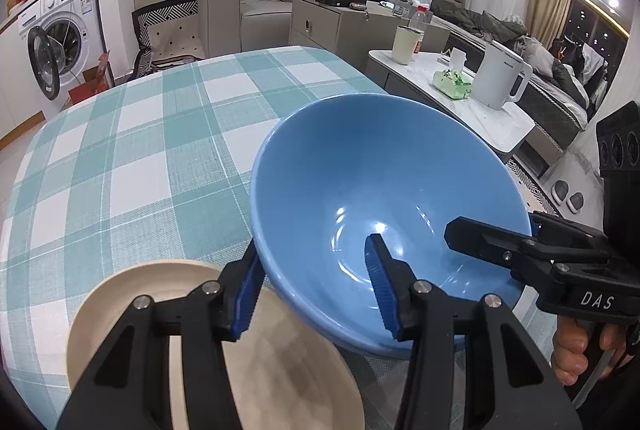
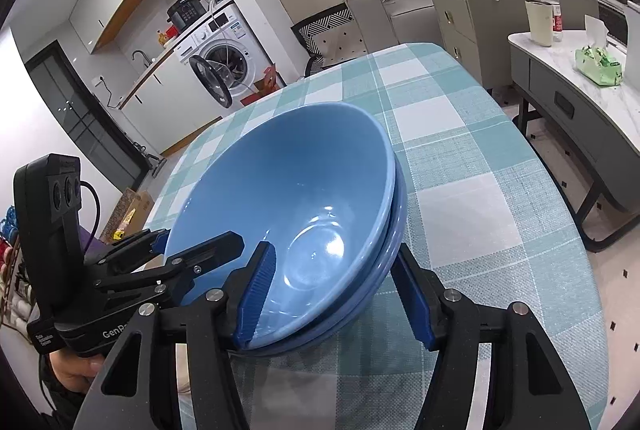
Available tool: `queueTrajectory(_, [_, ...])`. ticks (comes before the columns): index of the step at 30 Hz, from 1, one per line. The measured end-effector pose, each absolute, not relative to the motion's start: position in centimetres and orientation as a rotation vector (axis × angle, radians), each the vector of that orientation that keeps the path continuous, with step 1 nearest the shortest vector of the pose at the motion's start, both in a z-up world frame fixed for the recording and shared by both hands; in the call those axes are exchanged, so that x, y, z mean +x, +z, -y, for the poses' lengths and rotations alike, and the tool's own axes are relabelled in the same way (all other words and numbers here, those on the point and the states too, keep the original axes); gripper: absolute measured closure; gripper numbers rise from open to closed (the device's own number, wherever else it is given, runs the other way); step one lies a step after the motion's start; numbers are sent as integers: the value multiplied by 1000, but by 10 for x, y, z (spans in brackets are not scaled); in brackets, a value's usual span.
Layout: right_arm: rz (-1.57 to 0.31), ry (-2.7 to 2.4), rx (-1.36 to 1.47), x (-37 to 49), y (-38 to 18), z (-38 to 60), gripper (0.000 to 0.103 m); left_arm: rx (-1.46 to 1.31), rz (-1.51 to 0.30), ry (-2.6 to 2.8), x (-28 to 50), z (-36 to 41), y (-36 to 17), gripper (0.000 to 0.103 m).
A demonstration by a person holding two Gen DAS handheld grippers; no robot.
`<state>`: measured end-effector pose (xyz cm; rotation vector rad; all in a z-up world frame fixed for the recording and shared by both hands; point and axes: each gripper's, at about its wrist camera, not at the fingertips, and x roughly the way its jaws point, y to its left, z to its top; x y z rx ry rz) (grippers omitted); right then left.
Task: Organize plates and bowls
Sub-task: 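Lift the stacked blue bowls with both grippers and carry them over the cream plates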
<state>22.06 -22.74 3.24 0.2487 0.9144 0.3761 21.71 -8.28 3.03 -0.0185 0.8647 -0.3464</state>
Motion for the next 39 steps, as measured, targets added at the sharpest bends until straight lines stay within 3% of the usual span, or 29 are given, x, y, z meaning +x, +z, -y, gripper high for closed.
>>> queueTrajectory(39, [-824,437,196,196,84,202,41,-44,-749,-304,187,47,83,54])
